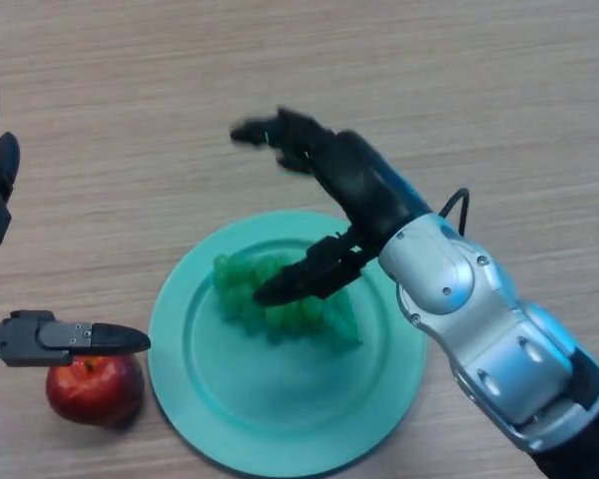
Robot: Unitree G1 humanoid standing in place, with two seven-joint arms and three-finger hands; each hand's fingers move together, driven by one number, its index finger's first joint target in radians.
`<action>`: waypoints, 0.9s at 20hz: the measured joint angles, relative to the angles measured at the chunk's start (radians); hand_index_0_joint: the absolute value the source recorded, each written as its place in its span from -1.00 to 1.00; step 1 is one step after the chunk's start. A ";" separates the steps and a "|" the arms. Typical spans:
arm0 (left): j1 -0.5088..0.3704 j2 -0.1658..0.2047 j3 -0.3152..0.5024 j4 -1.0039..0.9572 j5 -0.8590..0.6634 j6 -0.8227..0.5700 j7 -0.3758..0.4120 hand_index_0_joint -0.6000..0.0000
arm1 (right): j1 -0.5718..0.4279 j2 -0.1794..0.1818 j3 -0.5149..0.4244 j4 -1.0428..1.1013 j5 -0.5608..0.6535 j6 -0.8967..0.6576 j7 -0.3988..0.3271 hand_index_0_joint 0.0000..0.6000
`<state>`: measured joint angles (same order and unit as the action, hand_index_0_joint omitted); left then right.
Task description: Pick up the green grapes and place it on the plate
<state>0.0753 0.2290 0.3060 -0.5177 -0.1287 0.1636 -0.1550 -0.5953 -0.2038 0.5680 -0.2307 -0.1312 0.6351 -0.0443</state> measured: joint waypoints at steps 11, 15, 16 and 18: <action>0.030 -0.008 -0.009 -0.245 -0.085 0.114 -0.050 1.00 | 0.429 0.009 -0.407 -0.649 0.036 0.171 0.199 -1.00; 0.059 -0.034 -0.015 -0.246 -0.075 0.123 -0.065 1.00 | 0.557 -0.016 -0.566 -0.649 0.145 0.033 0.269 -1.00; 0.066 -0.035 -0.017 -0.246 -0.054 0.122 -0.066 1.00 | 0.565 -0.016 -0.592 -0.649 0.156 0.015 0.269 -1.00; 0.078 -0.041 -0.023 -0.246 -0.041 0.121 -0.071 1.00 | 0.572 -0.017 -0.590 -0.651 0.156 0.011 0.247 -1.00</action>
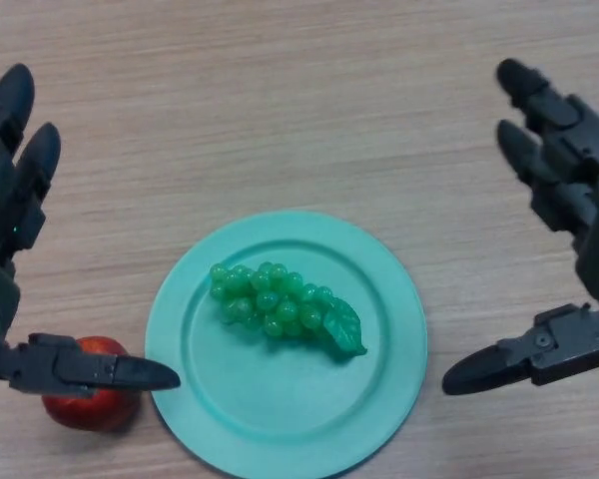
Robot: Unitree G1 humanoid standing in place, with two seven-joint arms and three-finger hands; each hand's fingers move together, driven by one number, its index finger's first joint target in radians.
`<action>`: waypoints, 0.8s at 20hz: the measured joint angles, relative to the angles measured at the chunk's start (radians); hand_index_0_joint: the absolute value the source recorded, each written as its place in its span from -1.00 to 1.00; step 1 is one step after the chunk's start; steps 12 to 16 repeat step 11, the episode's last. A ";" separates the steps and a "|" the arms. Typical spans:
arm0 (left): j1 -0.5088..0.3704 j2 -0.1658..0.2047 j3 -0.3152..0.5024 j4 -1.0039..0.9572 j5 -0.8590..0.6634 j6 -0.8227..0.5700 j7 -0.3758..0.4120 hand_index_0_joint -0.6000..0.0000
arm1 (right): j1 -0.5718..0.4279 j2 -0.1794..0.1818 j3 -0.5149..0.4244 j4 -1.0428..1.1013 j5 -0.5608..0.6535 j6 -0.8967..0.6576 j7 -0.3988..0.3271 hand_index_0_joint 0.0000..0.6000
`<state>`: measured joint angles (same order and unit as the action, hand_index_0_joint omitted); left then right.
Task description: Pick up the green grapes and place it on the plate
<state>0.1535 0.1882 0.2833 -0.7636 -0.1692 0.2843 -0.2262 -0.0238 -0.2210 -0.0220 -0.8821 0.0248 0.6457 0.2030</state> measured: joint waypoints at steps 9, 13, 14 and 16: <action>-0.004 -0.008 -0.010 -0.053 0.004 -0.011 -0.021 1.00 | -0.095 0.014 0.131 -0.032 -0.039 0.010 -0.042 -1.00; 0.001 -0.008 -0.018 -0.049 0.004 0.001 -0.021 1.00 | -0.100 0.020 0.156 -0.023 -0.065 0.010 -0.063 -1.00; 0.001 -0.008 -0.018 -0.049 0.004 0.001 -0.021 1.00 | -0.100 0.020 0.156 -0.023 -0.065 0.010 -0.063 -1.00; 0.001 -0.008 -0.018 -0.049 0.004 0.001 -0.021 1.00 | -0.100 0.020 0.156 -0.023 -0.065 0.010 -0.063 -1.00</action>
